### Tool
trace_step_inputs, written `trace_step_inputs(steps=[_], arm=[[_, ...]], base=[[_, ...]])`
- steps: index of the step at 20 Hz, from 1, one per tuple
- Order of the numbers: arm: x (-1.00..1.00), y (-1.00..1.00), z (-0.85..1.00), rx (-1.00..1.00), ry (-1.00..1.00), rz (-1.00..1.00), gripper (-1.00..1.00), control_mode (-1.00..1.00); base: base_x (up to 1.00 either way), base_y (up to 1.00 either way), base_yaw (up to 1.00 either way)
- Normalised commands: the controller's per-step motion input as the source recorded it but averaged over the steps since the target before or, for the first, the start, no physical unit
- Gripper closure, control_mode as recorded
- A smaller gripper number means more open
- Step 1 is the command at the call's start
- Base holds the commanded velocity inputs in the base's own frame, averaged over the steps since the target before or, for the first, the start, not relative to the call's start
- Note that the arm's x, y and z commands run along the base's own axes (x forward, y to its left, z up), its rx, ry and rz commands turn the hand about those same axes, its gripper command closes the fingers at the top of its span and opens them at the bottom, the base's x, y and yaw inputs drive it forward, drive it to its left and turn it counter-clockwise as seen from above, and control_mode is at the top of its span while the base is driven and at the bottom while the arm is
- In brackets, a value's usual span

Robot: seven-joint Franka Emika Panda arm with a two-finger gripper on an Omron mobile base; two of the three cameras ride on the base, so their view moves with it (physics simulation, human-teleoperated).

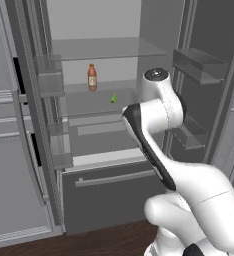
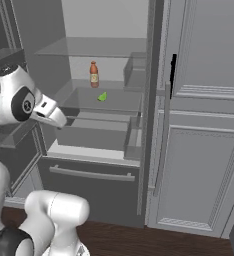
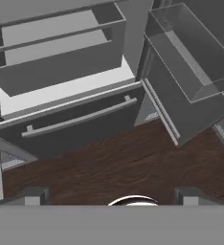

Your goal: Grab a lemon wedge from the fridge and one ice cube from the ice bowl, and put them in the glass of lemonade.

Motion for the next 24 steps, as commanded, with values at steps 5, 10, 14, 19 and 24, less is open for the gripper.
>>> trace_step_inputs(steps=[5,10,14,19,24], arm=[[-0.8,-0.75,-0.22,0.01,0.0,0.03,-1.0,-1.0],[-0.34,-0.33,0.0,0.0,0.01,0.23,-1.0,-1.0],[-0.71,-0.03,0.13,0.05,-0.11,0.22,-1.0,-1.0],[-0.71,0.0,0.19,0.01,-0.07,0.07,-1.0,-1.0],[-0.04,0.0,0.06,0.0,-0.01,0.0,-1.0,-1.0]], base=[[0.0,0.0,0.0],[0.0,0.0,0.0],[0.0,0.0,0.0],[0.0,0.0,0.0],[0.0,0.0,0.0]])
